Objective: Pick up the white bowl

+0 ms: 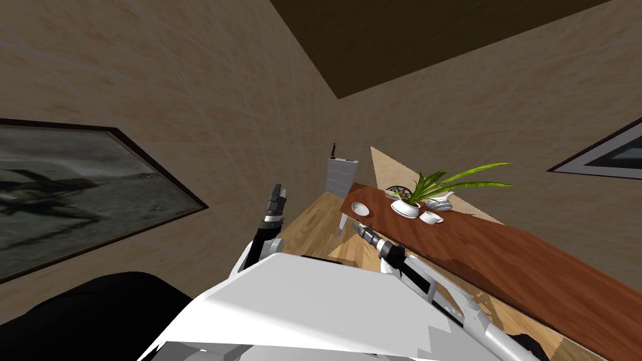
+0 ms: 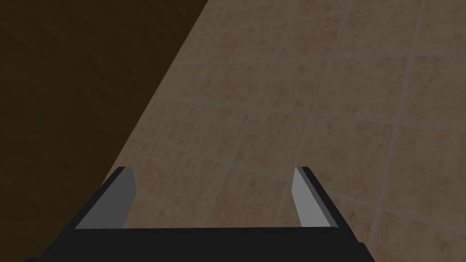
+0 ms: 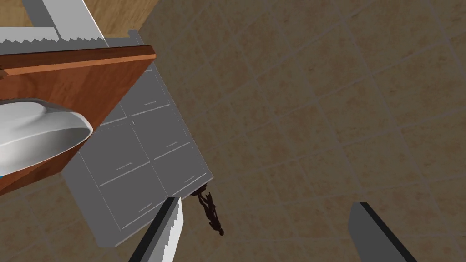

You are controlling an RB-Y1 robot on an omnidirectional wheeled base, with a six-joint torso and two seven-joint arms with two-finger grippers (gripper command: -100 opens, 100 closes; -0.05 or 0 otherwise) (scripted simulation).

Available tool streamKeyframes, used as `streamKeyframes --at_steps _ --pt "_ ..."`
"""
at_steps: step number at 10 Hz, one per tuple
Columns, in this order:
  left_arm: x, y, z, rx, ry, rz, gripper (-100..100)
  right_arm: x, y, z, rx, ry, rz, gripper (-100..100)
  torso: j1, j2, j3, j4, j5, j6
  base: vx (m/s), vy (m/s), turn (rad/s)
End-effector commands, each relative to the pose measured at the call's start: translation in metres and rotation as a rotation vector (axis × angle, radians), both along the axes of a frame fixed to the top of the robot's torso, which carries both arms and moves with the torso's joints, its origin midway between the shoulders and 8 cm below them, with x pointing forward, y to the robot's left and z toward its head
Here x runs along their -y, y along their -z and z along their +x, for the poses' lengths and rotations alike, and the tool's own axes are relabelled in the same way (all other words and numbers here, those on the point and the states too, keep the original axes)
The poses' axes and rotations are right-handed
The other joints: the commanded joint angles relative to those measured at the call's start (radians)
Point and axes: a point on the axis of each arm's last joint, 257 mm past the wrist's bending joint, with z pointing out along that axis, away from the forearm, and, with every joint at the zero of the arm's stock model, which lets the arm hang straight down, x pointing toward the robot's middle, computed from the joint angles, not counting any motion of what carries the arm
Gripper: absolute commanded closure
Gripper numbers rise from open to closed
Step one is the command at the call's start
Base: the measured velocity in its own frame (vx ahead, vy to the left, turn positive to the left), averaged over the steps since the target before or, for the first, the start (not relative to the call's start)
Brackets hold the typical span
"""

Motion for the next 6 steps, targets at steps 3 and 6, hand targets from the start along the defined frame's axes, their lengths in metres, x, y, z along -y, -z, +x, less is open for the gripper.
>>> streamKeyframes --at_steps 3,6 --pt "0.0 0.0 0.0 0.0 0.0 0.0 0 0.045 0.044 -0.012 -0.074 -0.006 -0.201 -100 0.0 0.0 0.0 0.0 0.0 0.0 0.054 0.072 0.051" --pt "0.0 0.0 0.0 0.0 0.0 0.0 0 0.073 0.062 -0.02 -0.107 -0.01 -0.302 -100 0.001 -0.002 -0.001 0.0 0.0 0.0 0.078 0.069 0.039"
